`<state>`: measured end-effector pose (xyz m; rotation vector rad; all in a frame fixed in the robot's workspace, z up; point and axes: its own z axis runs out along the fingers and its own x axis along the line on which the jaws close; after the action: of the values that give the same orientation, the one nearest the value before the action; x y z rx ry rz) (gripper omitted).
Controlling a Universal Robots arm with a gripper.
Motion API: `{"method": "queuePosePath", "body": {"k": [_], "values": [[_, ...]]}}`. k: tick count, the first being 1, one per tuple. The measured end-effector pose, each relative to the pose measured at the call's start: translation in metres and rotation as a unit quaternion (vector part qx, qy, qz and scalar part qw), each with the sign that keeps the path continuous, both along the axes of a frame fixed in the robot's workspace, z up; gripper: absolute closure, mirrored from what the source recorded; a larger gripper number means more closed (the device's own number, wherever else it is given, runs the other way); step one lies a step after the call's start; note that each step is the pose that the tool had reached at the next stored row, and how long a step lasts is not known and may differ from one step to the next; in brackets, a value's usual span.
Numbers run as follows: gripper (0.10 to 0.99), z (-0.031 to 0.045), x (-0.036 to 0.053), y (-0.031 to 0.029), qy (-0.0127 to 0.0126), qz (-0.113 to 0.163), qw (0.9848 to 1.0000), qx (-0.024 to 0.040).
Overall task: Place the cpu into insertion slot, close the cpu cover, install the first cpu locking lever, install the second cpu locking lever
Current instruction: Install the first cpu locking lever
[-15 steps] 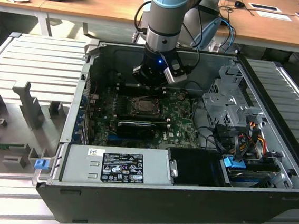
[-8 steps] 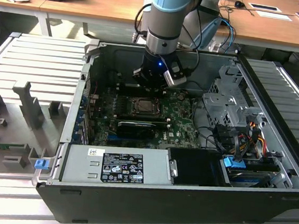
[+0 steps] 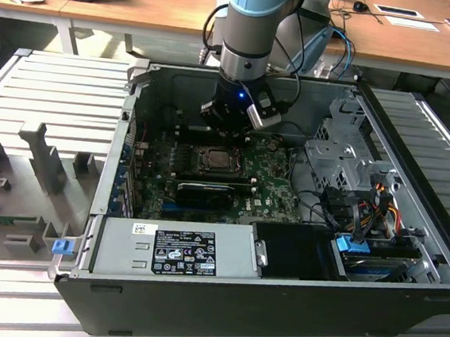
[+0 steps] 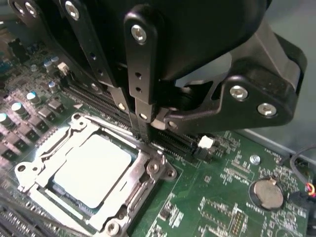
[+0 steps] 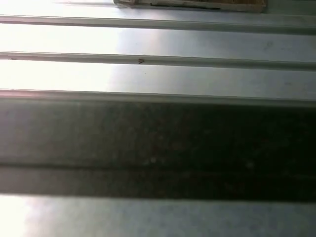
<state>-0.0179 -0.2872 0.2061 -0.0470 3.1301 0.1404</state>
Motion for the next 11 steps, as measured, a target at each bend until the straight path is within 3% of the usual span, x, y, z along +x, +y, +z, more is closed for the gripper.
{"method": "queuePosePath", "body": {"k": [5, 11], "values": [[0.980, -0.0029, 0.0006, -0.0001, 0.0001, 0.000, 1.0000, -0.0085], [0.980, -0.0056, 0.0013, -0.0001, 0.0002, 0.000, 1.0000, -0.0083]]}}
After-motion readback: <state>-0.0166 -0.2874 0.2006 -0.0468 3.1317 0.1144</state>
